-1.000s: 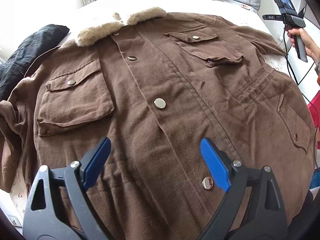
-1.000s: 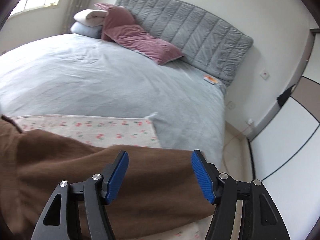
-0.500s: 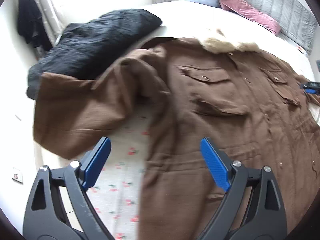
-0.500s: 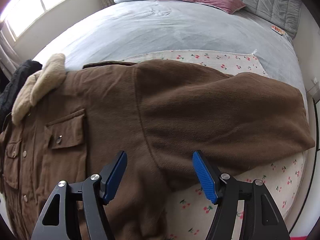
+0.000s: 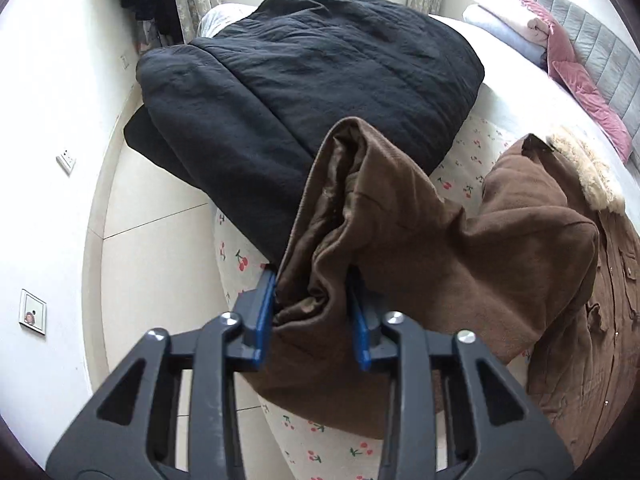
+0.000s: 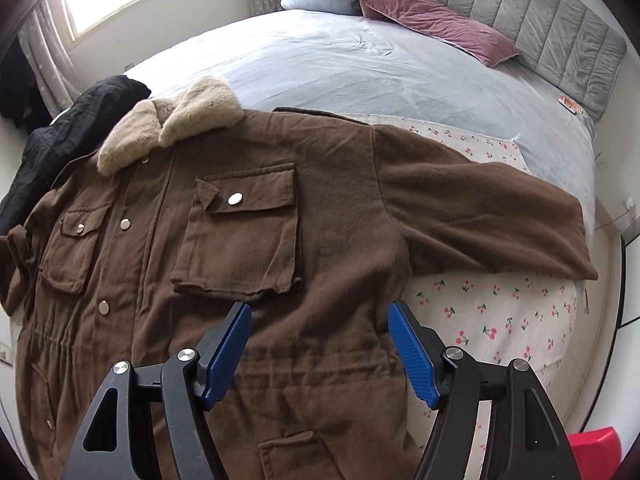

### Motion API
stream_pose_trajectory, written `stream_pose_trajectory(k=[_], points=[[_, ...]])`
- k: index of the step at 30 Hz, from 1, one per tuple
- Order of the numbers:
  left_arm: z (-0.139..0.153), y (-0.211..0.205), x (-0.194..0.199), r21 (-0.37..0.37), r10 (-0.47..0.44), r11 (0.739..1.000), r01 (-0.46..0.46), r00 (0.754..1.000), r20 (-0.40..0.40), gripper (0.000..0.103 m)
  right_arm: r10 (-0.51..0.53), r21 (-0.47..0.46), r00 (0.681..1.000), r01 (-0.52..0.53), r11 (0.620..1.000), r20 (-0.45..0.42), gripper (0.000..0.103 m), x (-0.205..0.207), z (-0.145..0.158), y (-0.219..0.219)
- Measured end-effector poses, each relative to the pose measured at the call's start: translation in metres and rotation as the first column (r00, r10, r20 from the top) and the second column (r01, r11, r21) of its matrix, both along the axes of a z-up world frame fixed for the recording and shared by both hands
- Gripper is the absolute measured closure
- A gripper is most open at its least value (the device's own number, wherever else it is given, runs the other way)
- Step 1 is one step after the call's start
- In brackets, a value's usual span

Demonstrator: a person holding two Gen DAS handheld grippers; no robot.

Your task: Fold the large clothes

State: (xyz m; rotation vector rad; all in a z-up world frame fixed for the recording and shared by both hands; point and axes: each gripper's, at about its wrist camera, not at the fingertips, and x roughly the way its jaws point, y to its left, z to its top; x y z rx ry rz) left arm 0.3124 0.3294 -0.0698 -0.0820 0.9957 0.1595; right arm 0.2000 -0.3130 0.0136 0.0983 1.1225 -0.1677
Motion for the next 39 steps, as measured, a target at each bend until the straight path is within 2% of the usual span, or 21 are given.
stream_pose_trajectory(k=[1,2,6,9,12,13,15,17,18,19,21,23,25,27,28,30,31,32,35,37,39], points=[[0.009,-0.005,-0.005,0.019,-0.014,1.000,0.013,0.999,0.029,0.084,0.005,-0.010,1.000,-0.005,1.000,-0.007,0.031,-0.003,-0.001,0.007],[0.020,-0.009,-0.008,0.023,-0.020,1.000,0.019,0.998,0.051,0.088,0.011,-0.019,1.000,-0.011,1.000,-0.014,0.031,-0.006,-0.002,0.012],[0.082,-0.002,-0.023,-0.047,0.018,0.999,-0.010,0.985,0.174,0.091,0.027,-0.039,0.999,-0.029,0.999,-0.035,0.031,-0.007,-0.005,0.030],[0.135,-0.004,-0.042,-0.012,-0.024,1.000,0.029,0.959,0.284,0.091,0.043,-0.025,0.999,-0.043,0.999,-0.022,0.031,-0.006,-0.004,0.043],[0.169,-0.003,-0.054,0.030,-0.049,0.999,0.041,0.924,0.380,0.091,0.066,-0.013,0.998,-0.066,0.998,-0.018,0.031,-0.003,-0.006,0.056],[0.179,-0.001,-0.055,0.054,-0.057,0.998,0.038,0.908,0.416,0.091,0.071,-0.011,0.997,-0.071,0.997,-0.020,0.031,-0.001,-0.008,0.060],[0.195,0.009,-0.054,0.071,-0.088,0.996,0.060,0.858,0.506,0.091,0.073,0.000,0.997,-0.073,0.997,-0.025,0.031,0.003,-0.011,0.065],[0.206,0.019,-0.059,0.092,-0.139,0.990,0.104,0.781,0.609,0.090,0.068,0.019,0.998,-0.067,0.998,-0.019,0.031,0.005,-0.012,0.070],[0.204,0.026,-0.065,0.095,-0.162,0.987,0.131,0.751,0.640,0.089,0.073,0.032,0.997,-0.073,0.997,-0.013,0.031,0.004,-0.012,0.073],[0.200,0.030,-0.070,0.090,-0.162,0.987,0.136,0.750,0.642,0.089,0.081,0.043,0.997,-0.081,0.996,-0.006,0.031,0.003,-0.012,0.075],[0.178,0.042,-0.087,0.074,-0.162,0.986,0.148,0.772,0.615,0.089,0.098,0.053,0.995,-0.098,0.994,-0.001,0.031,-0.001,-0.012,0.078],[0.144,0.052,-0.110,0.089,-0.165,0.986,0.139,0.799,0.579,0.089,0.101,0.050,0.995,-0.100,0.994,-0.007,0.031,-0.003,-0.015,0.081],[0.100,0.068,-0.135,0.084,-0.133,0.991,0.105,0.842,0.523,0.088,0.094,0.055,0.996,-0.094,0.994,-0.010,0.031,-0.004,-0.017,0.081],[0.055,0.096,-0.157,0.011,-0.059,0.998,0.060,0.900,0.433,0.080,0.084,0.069,0.996,-0.084,0.994,-0.007,0.031,-0.006,-0.017,0.081],[0.034,0.107,-0.168,-0.023,-0.018,0.999,0.029,0.924,0.383,0.079,0.082,0.077,0.997,-0.081,0.994,-0.004,0.031,-0.007,-0.017,0.080],[-0.002,0.134,-0.187,-0.093,0.065,0.995,-0.040,0.956,0.286,0.077,0.084,0.089,0.996,-0.083,0.993,-0.005,0.031,-0.010,-0.017,0.081],[-0.013,0.141,-0.194,-0.129,0.097,0.989,-0.065,0.961,0.257,0.068,0.086,0.089,0.996,-0.085,0.992,-0.008,0.031,-0.010,-0.018,0.082],[-0.020,0.150,-0.199,-0.165,0.130,0.982,-0.092,0.962,0.239,0.052,0.090,0.087,0.996,-0.088,0.992,-0.014,0.031,-0.011,-0.018,0.084],[-0.018,0.168,-0.208,-0.275,0.196,0.954,-0.116,0.940,0.281,0.028,0.093,0.078,0.995,-0.091,0.993,-0.020,0.031,-0.014,-0.017,0.089],[-0.012,0.177,-0.196,-0.351,0.217,0.931,-0.103,0.928,0.303,0.017,0.097,0.079,0.995,-0.095,0.992,-0.021,0.031,-0.016,-0.017,0.094],[-0.017,0.184,-0.168,-0.430,0.219,0.900,-0.078,0.932,0.289,0.014,0.105,0.074,0.994,-0.103,0.992,-0.024,0.031,-0.018,-0.016,0.099]])
